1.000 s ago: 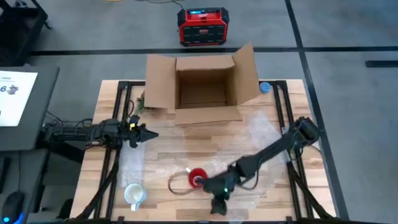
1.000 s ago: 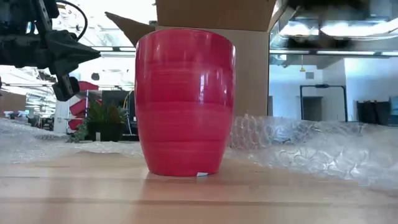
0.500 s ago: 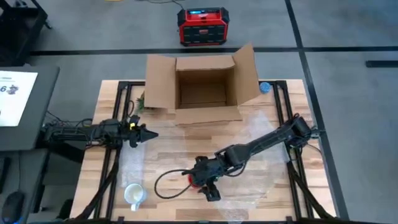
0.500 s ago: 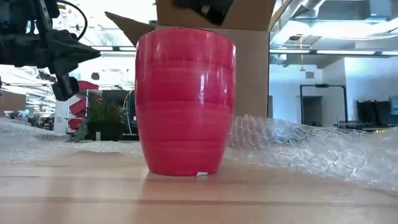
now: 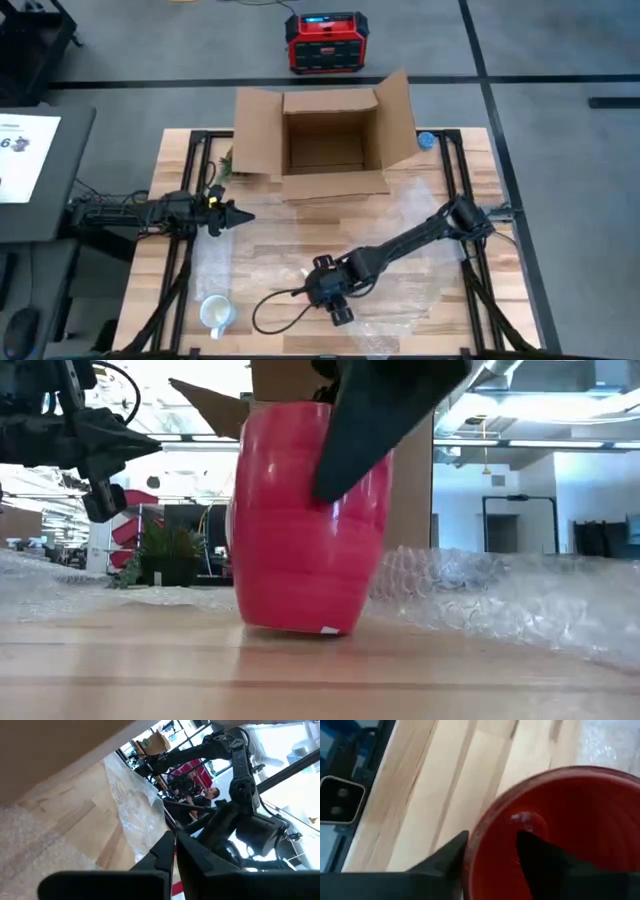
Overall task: Wrap mug
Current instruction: Wrap the red mug with bubble wrap
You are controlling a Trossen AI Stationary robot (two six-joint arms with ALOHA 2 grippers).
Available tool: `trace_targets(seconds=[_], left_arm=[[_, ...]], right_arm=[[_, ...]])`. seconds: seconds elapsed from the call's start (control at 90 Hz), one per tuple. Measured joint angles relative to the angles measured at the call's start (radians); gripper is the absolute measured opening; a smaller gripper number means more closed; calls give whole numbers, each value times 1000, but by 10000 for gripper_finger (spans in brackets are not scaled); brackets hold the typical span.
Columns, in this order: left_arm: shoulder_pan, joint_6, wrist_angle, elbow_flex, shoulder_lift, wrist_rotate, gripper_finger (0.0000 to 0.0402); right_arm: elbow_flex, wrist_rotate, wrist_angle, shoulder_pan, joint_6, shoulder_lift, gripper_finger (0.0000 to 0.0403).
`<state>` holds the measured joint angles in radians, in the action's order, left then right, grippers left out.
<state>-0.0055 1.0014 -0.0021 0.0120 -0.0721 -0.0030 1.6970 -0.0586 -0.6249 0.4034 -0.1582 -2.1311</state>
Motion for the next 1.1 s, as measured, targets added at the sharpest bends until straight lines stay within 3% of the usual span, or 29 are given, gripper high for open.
trace_targets(seconds=[0.144, 0.256, 0.467, 0.667, 0.789, 0.967, 1.1], left_arm=[[0, 61, 0, 0, 0, 0, 0], [-1, 43, 0, 0, 0, 5, 0], [-8, -1, -18, 23, 0, 16, 0], [-9, -18, -17, 42, 0, 23, 0], [-9, -18, -49, 43, 0, 18, 0], [-9, -11, -84, 46, 0, 10, 0], [-9, 15, -85, 46, 0, 10, 0]], right_arm=[[2, 0, 16, -21, -127, 9, 18], [65, 60, -49, -41, -197, 39, 13], [271, 69, -346, -55, -336, 144, 5], [277, 58, -681, -6, -564, 202, 3], [200, 51, -781, 41, -655, 203, 2], [-16, -39, -621, 84, -698, 201, 2], [-150, -48, -513, 89, -720, 201, 2]])
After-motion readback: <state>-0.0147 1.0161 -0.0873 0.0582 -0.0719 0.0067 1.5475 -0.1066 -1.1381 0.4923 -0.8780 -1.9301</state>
